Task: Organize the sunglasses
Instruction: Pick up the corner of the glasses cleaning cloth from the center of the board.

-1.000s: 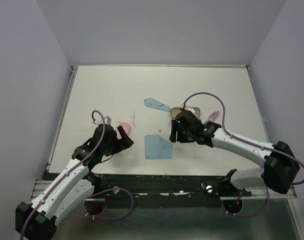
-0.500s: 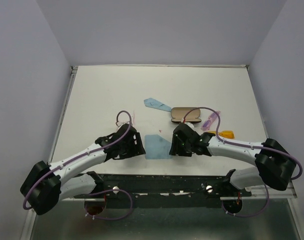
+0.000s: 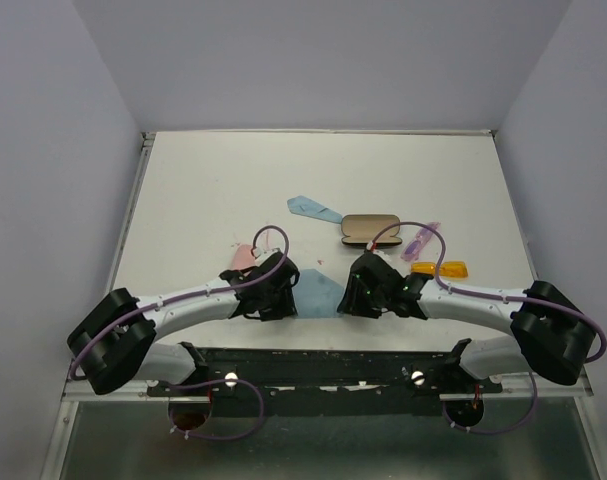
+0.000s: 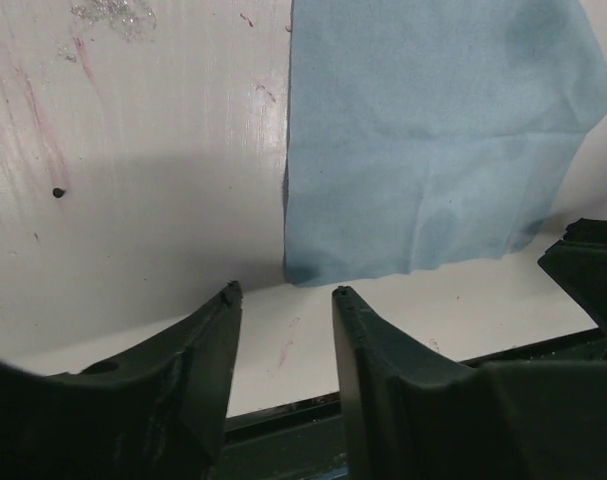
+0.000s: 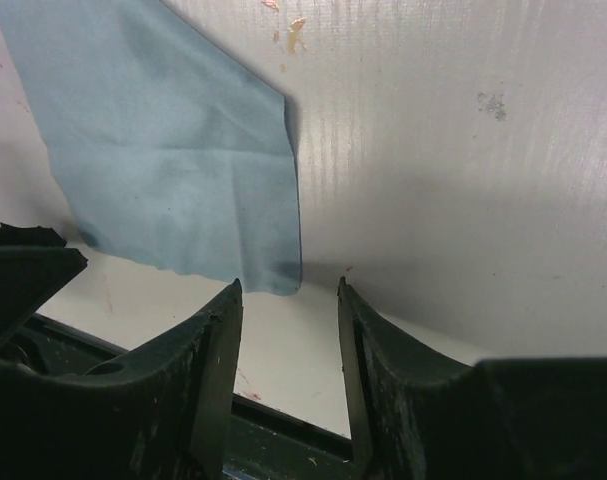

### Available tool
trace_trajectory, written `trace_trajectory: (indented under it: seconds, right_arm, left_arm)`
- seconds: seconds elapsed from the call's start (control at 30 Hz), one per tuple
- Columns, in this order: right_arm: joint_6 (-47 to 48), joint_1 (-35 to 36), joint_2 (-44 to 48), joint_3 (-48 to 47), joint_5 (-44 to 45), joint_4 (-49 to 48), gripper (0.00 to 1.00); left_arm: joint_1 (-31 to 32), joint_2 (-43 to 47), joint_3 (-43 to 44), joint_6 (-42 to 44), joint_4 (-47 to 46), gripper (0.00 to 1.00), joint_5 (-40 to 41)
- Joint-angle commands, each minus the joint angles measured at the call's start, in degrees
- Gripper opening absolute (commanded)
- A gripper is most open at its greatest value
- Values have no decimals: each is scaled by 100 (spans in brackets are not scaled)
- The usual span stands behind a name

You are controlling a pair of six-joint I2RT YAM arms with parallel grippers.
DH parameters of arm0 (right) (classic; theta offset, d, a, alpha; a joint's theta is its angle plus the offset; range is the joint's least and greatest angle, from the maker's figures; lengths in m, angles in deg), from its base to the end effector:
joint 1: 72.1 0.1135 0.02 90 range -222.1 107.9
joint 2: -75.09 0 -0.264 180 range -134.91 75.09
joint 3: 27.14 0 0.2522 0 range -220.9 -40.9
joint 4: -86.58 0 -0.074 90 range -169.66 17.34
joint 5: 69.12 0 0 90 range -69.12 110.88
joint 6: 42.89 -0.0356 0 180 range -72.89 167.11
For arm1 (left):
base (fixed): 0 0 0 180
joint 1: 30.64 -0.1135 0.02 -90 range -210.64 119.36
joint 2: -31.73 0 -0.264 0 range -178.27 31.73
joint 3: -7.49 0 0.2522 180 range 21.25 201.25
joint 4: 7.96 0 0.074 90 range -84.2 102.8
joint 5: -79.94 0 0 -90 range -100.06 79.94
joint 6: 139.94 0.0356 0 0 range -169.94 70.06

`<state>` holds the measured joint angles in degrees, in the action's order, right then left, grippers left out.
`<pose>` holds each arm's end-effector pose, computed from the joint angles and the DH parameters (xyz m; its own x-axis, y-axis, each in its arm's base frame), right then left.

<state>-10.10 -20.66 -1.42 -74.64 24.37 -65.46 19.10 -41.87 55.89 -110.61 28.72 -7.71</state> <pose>0.1505 0.1853 0.1561 -0.9218 0.1898 -0.3381 0.0278 0.9021 0.4306 0.1467 -0.1710 0.1627 -0.9330 -0.2461 -0.2624 -0.1295 0.9103 -0.3932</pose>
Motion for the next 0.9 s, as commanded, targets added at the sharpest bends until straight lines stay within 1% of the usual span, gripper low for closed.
trace_trajectory:
  seconds: [0.0,0.1,0.27,0.4,0.43,0.5,0.67,0.87]
  right_arm:
    - [-97,33,-13,113,-129,-216,50]
    - [-80,41,-4,130,-155,-216,47]
    - [-115,41,13,192,-234,-242,44]
    - [-97,33,-13,209,-261,-251,44]
    - [-89,33,-30,201,-261,-268,44]
    - [-54,42,-92,183,-304,-303,44]
    - [-62,147,-303,34,-305,-312,41]
    - [-229,358,-505,-282,143,153,38]
  left_arm:
    - [89,-364,210,-279,-85,48,240]
    - [133,-584,263,-367,-120,42,205]
    - [159,-699,281,-446,-121,24,178]
    - [177,-620,237,-472,-51,19,222]
    - [186,-594,228,-473,-42,14,231]
    - [186,-550,193,-490,-33,0,248]
    - [221,-471,176,-411,-156,0,284]
    - [282,-278,114,-385,-261,0,354]
